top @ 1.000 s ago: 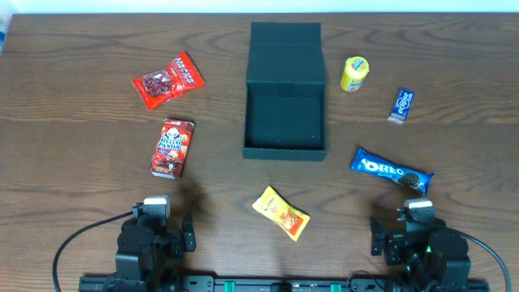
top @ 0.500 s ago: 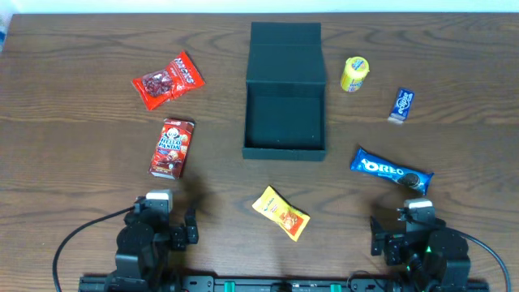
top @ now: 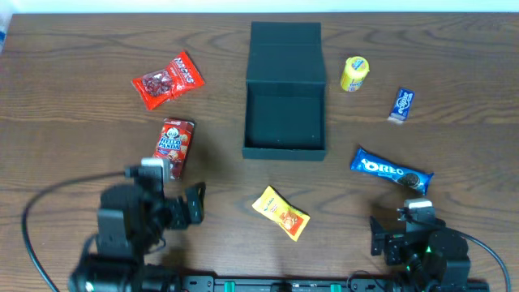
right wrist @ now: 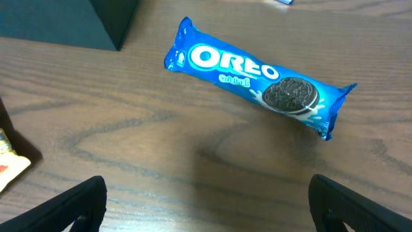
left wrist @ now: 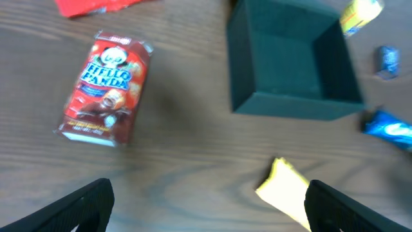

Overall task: Pack container
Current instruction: 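Move the left gripper over the red Hello Panda box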

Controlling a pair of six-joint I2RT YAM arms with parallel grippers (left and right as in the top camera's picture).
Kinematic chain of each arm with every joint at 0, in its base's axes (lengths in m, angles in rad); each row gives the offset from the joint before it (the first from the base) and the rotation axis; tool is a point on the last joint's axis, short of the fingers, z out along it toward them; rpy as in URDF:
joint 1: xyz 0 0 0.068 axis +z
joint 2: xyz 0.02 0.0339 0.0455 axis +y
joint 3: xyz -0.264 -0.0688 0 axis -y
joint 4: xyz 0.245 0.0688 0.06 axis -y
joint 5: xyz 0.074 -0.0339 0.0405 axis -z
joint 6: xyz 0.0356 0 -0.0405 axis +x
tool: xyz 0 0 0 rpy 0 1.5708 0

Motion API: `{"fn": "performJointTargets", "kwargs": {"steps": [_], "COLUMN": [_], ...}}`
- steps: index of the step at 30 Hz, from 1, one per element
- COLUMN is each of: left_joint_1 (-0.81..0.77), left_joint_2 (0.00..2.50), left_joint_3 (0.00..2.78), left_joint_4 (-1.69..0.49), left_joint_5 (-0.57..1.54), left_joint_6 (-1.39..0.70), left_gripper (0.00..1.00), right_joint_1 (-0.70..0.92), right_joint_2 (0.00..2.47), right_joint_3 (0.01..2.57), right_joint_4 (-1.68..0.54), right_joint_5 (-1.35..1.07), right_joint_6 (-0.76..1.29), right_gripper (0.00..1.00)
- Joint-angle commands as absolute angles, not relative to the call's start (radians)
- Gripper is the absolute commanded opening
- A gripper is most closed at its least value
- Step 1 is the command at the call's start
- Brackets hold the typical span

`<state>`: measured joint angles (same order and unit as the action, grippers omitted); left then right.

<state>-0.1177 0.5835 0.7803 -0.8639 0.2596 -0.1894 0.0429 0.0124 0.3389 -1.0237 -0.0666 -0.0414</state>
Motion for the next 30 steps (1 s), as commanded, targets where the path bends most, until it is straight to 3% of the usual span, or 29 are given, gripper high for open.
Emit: {"fn": "performJointTargets", "kwargs": {"steps": [1, 6, 18, 22, 30], "left_joint_1": [-0.112, -0.112, -0.112, -0.112, -0.113], "left_joint_2": [0.739, 0.945, 1.26, 1.353, 1.46], "left_joint_3": [0.963, 1.184, 1.345, 1.381, 1.378], "left_joint_4": [-0.952, -1.209, -1.423, -1.434, -1.27], "left_joint_5": [0.319, 0.285, 0.014, 0.013, -0.196], "left_joint_6": [-0.244, -0.232, -0.181, -0.183, -0.187], "left_gripper": [0.95, 0.95, 0.95, 0.95, 0.95], "right_joint_1": [0.035, 0.035, 0.035, 0.035, 0.035], "right_joint_2": [0.006, 0.006, 0.006, 0.006, 0.006], "right_joint_3": [0.333, 0.333, 0.333, 0.333, 0.333], "right_joint_4": [-1.028, -1.028, -1.028, -1.028, -1.028], "right_joint_5": [-0.072, -0.072, -0.072, -0.072, -0.072], "right_joint_6": [-0.054, -0.054, -0.054, -0.054, -0.054], "right_gripper": [0.99, 0.99, 0.99, 0.99, 0.99]}}
